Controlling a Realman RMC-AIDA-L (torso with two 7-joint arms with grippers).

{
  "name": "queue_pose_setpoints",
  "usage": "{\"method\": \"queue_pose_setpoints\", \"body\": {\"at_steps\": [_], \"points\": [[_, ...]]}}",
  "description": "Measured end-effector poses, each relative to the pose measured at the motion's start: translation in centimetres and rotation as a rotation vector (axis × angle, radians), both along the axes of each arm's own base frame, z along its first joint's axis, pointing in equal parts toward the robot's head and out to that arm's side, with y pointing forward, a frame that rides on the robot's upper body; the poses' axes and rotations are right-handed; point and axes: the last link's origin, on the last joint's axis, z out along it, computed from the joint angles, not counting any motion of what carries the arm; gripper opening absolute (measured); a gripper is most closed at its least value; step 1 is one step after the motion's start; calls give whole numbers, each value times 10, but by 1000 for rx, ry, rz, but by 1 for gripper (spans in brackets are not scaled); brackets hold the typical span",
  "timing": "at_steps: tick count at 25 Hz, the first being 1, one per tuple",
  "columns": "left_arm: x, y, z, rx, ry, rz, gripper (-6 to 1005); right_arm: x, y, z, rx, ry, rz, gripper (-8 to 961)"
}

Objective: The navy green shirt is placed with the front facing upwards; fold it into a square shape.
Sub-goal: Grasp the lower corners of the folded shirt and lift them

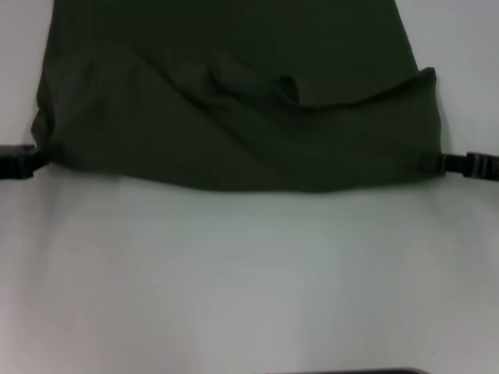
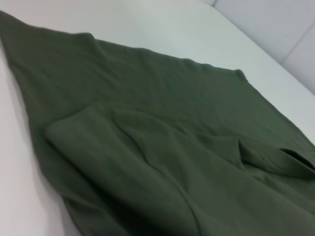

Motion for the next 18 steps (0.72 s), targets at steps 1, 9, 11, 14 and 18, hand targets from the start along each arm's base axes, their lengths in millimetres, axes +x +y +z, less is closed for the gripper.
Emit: {"method": "queue_pose_setpoints", "body": {"at_steps": [1,9,11,14,18], "points": [[0,-3,0,-9,-6,-1,2,3,-6,0,-1,4,4,34],[-7,-48,0,-87,-87,0,2,24,-49,8,14,23,-8,35],[-8,-57,0,-103,-100,0,2,28,-56,10,26,26,-14,35],[-8,-69,-1,-139,-119,-1,2,32,-67,10,27,34,-21,35],[-5,-82,-5,-198,-141,-34,2,31,-80,5,16,52,5,34]]}}
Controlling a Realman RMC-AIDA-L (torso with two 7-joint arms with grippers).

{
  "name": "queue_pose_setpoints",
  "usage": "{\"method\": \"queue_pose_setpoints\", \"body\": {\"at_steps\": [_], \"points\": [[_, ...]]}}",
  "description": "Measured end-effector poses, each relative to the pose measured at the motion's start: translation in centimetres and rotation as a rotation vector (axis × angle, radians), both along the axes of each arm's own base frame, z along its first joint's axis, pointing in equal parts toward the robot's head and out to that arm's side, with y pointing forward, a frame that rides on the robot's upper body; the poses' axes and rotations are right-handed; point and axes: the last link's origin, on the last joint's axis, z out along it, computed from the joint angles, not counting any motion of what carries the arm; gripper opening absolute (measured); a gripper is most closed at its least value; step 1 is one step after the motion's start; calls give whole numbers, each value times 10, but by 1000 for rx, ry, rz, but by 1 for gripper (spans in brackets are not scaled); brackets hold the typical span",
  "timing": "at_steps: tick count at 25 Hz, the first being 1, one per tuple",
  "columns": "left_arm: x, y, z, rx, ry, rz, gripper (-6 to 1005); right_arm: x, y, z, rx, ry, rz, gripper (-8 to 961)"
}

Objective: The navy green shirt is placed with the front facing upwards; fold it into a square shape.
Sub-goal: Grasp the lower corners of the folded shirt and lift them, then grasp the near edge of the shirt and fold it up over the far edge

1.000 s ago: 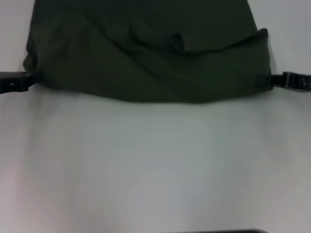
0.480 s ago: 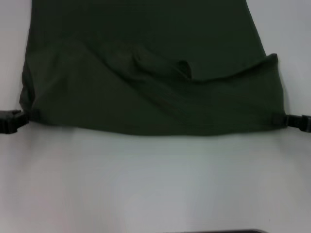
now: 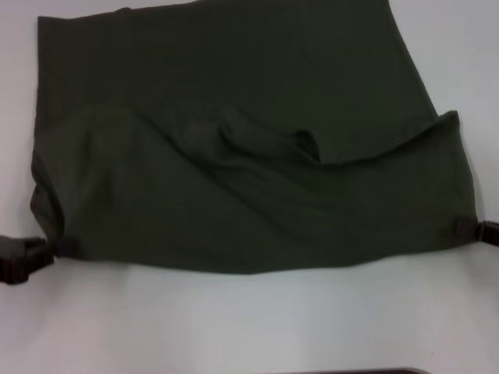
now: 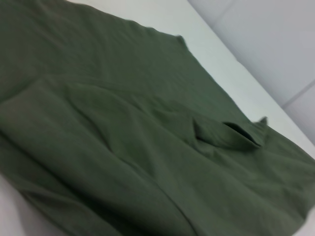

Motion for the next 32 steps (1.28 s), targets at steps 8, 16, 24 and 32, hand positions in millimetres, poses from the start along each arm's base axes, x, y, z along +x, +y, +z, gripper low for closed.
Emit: {"method": "queue_pose_setpoints", "body": {"at_steps": [8,16,24,32], "points": [[4,-10,-4,-59,-15,-56,2,-4,-10,1,44,41,34,35],[18,-5,-1,-100,-43,-143,1,-43,40,6,67,115,183,34],[8,4,-2,-71,26,-118,1,-71,80,8,34,137,226,35],[7,21,-1,-42,57,-107,1,-51,54,12,46,131,179,34]]}}
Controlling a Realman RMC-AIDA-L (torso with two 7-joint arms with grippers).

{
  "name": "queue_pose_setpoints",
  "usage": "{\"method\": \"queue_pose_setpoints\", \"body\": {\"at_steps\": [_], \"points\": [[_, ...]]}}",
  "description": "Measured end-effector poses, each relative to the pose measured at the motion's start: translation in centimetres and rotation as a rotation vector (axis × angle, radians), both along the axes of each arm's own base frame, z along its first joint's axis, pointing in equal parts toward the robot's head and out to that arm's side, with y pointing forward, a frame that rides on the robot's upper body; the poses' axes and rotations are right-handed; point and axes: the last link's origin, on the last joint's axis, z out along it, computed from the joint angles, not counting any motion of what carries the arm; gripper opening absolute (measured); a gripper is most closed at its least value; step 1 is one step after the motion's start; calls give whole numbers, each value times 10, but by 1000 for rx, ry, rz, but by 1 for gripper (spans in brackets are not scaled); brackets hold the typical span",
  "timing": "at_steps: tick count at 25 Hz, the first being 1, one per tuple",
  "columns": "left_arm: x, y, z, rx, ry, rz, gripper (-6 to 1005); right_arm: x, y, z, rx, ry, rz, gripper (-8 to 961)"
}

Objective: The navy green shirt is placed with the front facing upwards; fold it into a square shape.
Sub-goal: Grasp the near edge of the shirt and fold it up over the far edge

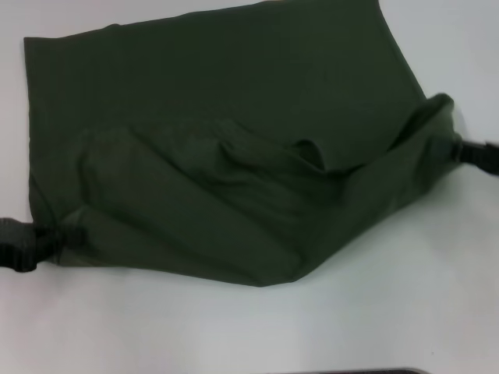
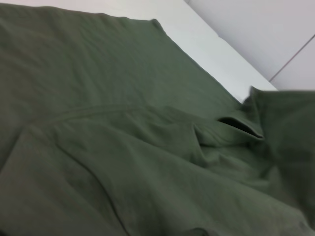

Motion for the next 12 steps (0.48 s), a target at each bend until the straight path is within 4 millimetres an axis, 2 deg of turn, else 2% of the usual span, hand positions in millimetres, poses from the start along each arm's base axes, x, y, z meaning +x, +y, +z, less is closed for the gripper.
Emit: {"method": "queue_pose_setpoints", "body": {"at_steps": [8,12], "points": [[1,8,3,9,16,-4,1,29,-63,10,22,-16,7,34],[2,10,4,13,17,-7,1,34,-89,14,38,-22,41,34]]}}
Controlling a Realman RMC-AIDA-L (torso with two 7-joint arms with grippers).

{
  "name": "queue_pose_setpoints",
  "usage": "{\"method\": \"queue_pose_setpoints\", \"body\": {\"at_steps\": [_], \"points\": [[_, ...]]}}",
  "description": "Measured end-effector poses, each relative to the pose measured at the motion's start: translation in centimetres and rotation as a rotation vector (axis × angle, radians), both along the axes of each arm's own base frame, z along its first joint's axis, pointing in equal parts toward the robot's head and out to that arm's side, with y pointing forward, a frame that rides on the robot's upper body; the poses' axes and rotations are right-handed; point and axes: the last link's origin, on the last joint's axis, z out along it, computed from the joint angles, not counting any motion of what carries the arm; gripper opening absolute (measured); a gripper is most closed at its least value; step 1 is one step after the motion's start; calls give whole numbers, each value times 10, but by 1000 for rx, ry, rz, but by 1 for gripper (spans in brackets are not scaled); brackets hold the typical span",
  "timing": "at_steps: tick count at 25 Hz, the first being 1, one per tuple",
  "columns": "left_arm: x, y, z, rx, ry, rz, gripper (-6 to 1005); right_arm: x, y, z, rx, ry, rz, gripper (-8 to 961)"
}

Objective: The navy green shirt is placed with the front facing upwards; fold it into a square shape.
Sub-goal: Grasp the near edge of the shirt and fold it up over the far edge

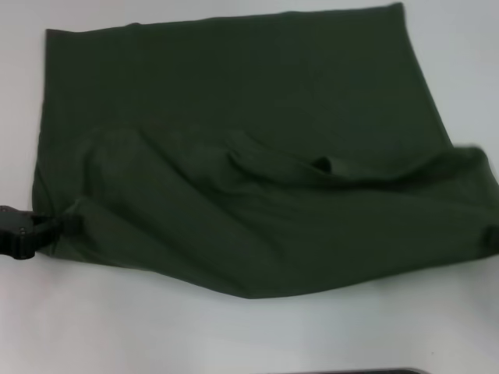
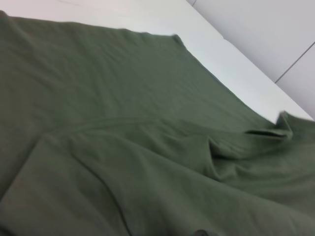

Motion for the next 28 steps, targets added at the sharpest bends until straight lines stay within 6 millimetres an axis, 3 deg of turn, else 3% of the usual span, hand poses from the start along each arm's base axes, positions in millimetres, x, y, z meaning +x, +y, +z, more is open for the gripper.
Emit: {"method": "queue_pose_setpoints", "body": {"at_steps": [5,9,15,22,28], "points": [[2,3,0,0,2,-7,1,4,-15,0,-8,-11,2,34],[2,3,0,1,1,-8,1,1,-12,0,-11,-1,17,35],[3,7,4,34,-11,-4,1,-18,17,0,-11,42,90,35],[-2,14,24,155,-51,33,2,-29,55,7,-1,37,89,35],[2,14,39,213,-105,11,5,-36,72,19,26,28,104,35]]}}
